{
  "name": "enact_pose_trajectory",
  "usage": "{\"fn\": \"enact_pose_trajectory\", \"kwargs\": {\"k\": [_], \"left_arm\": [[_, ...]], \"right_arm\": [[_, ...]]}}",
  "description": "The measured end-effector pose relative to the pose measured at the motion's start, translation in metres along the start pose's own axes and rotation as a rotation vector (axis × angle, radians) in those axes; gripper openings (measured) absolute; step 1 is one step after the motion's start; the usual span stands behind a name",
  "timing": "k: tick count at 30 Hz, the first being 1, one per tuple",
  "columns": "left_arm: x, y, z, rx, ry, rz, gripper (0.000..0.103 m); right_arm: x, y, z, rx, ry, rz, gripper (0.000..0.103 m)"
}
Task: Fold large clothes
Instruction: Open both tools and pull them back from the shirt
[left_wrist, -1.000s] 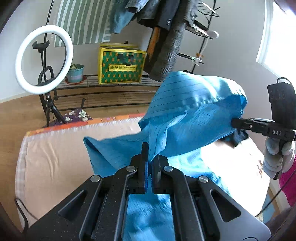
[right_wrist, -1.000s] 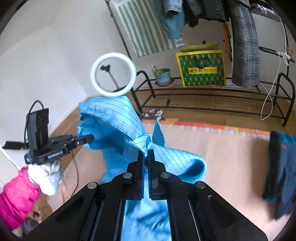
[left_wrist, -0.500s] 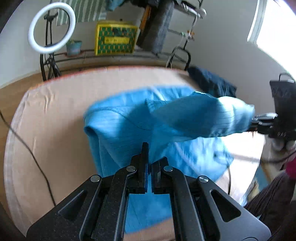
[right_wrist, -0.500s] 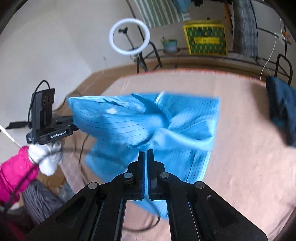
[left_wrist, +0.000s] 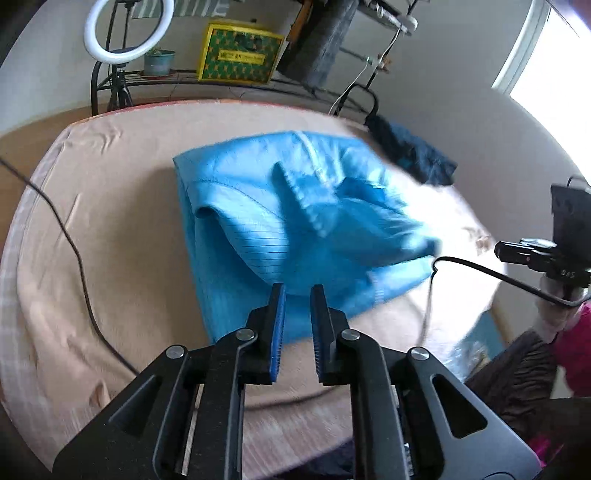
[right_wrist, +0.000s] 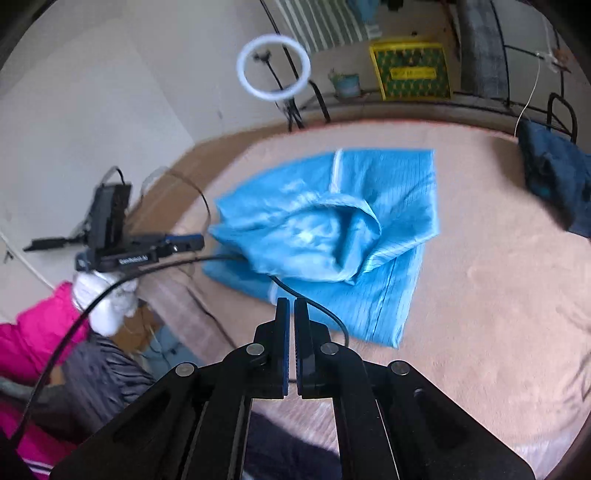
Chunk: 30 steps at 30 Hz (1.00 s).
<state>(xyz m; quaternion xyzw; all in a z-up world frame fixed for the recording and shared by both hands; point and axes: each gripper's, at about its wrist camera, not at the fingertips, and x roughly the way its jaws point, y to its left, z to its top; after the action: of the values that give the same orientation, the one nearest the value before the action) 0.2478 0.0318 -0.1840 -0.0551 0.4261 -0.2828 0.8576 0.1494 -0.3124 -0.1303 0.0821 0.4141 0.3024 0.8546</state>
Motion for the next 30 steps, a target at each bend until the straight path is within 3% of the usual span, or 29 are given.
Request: {"fn": "enact_pose_trajectory", "kwargs": {"k": [6, 11, 13, 15, 16, 18, 21, 27, 28, 30], "left_arm": [[-0.057, -0.017, -0.006, -0.018, -0.057, -0.026, 0.015], [-0.122, -0.044, 0.001, -0.03, -0.138, -0.067, 0.017], [-0.157, -0.058, 0.007, -0.016, -0.187, -0.076, 0.023], [-0.187, -0.07, 0.016, -0.008, -0.233, -0.085, 0.038], [-0.206, -0.077, 0.02, -0.001, -0.263, -0.088, 0.039], [-0.241, -0.089, 0.029, 0.013, -0.316, -0.088, 0.04], [-0.275, -0.098, 0.04, 0.002, -0.342, -0.101, 0.04], [-0.321, -0.107, 0.062, -0.031, -0.37, -0.115, 0.041], [-0.328, -0.11, 0.065, -0.017, -0.388, -0.103, 0.043], [-0.332, -0.114, 0.069, 0.008, -0.413, -0.077, 0.06]], "right_arm": [[-0.072, 0.026, -0.014, -0.036, -0.11, -0.012, 0.002], [-0.124, 0.045, -0.011, -0.07, -0.211, -0.039, 0.02], [-0.143, 0.051, -0.006, -0.087, -0.252, -0.043, 0.021], [-0.165, 0.059, 0.002, -0.102, -0.304, -0.037, 0.021], [-0.174, 0.061, 0.006, -0.11, -0.324, -0.031, 0.021], [-0.194, 0.07, 0.012, -0.132, -0.372, -0.03, 0.023], [-0.214, 0.076, 0.02, -0.143, -0.418, -0.014, 0.04], [-0.235, 0.079, 0.036, -0.169, -0.48, -0.041, 0.04], [-0.239, 0.079, 0.041, -0.178, -0.492, -0.058, 0.04], [-0.242, 0.076, 0.048, -0.177, -0.492, -0.081, 0.047]]}}
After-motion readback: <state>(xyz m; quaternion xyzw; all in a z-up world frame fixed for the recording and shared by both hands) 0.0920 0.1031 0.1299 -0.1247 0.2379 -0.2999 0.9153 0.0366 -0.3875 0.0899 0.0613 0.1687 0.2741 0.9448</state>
